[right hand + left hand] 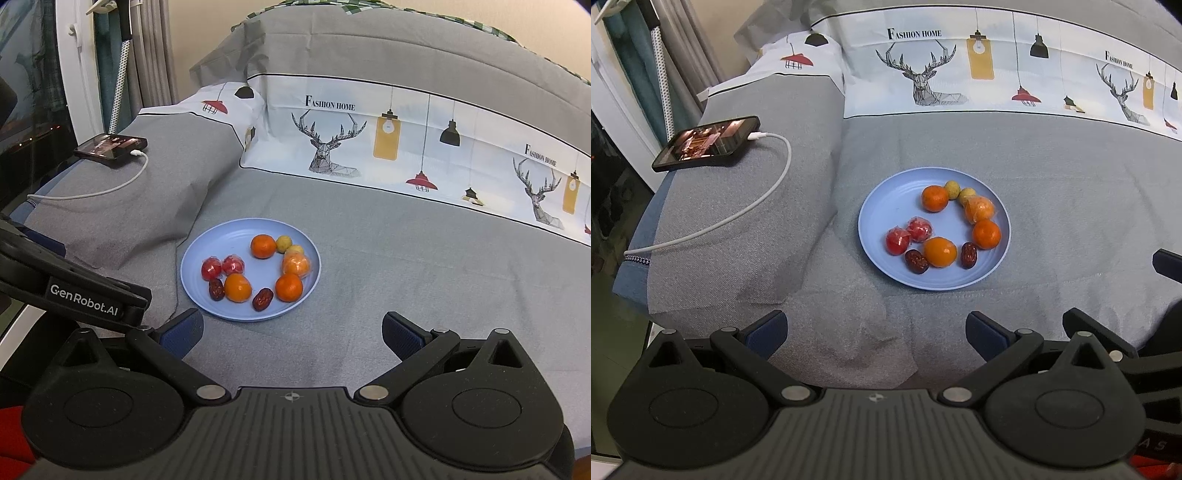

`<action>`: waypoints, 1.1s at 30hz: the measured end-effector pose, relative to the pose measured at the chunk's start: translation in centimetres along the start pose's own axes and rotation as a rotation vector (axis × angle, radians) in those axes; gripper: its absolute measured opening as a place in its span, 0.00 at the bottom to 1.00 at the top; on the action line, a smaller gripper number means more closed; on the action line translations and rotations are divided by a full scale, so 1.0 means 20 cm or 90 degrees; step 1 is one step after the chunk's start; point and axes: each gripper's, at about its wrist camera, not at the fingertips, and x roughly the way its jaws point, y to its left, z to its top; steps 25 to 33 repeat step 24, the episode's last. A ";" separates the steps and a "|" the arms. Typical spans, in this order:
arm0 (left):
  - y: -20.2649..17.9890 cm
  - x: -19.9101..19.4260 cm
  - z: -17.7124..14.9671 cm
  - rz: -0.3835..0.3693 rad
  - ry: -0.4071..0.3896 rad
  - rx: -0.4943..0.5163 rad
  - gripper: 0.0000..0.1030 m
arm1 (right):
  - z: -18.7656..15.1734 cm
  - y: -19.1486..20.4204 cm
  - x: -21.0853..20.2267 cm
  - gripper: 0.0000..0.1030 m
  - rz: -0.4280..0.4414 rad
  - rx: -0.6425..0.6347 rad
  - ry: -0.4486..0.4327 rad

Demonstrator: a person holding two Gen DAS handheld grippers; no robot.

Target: Organize fruits

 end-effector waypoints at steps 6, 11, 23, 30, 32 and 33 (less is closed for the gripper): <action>0.00 0.00 0.00 0.000 0.000 0.001 1.00 | 0.00 0.00 0.00 0.99 -0.001 0.000 0.000; 0.00 0.00 0.00 -0.001 0.000 0.005 1.00 | 0.00 0.00 0.00 0.99 0.000 0.000 0.000; -0.01 0.00 0.00 0.007 -0.003 0.008 1.00 | -0.01 0.01 0.00 0.99 0.003 0.000 0.001; -0.01 0.00 0.00 0.007 -0.003 0.009 1.00 | -0.01 0.01 0.00 0.99 0.003 0.001 0.001; -0.01 0.00 0.00 0.007 -0.003 0.009 1.00 | -0.01 0.01 0.00 0.99 0.003 0.001 0.001; -0.01 0.00 0.00 0.007 -0.003 0.009 1.00 | -0.01 0.01 0.00 0.99 0.003 0.001 0.001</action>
